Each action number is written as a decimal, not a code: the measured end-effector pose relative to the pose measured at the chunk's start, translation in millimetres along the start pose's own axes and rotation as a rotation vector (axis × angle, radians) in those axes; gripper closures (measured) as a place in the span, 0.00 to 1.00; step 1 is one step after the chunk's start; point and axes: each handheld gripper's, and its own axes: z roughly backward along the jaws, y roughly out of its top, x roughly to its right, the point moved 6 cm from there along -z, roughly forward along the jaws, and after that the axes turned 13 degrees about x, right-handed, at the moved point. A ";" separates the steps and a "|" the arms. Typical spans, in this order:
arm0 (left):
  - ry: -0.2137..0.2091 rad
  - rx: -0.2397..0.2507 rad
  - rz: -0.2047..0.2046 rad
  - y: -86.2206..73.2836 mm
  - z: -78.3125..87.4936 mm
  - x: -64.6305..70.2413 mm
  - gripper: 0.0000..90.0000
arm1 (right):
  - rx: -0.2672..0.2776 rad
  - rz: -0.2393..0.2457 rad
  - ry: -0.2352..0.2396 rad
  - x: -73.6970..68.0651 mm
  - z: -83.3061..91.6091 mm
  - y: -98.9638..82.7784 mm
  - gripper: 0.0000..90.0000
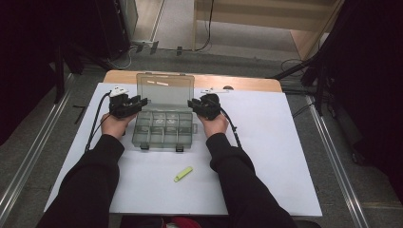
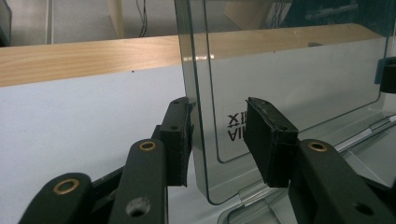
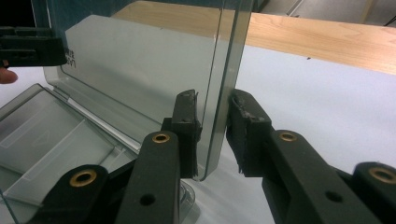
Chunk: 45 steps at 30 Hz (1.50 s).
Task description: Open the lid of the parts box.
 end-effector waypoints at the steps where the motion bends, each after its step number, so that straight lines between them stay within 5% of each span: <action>1: 0.000 0.000 0.001 -0.1 -0.1 -0.1 0.66 | 0.000 -0.001 0.000 0.3 -0.2 -0.2 0.82; 13: 0.000 -0.004 0.034 -1.9 -2.1 -1.3 0.65 | -0.017 -0.040 0.000 -0.3 -3.3 -4.9 0.78; 45: -0.014 -0.025 0.095 -8.0 -8.6 -4.2 0.60 | -0.033 -0.047 0.002 -0.4 -8.5 -11.8 0.70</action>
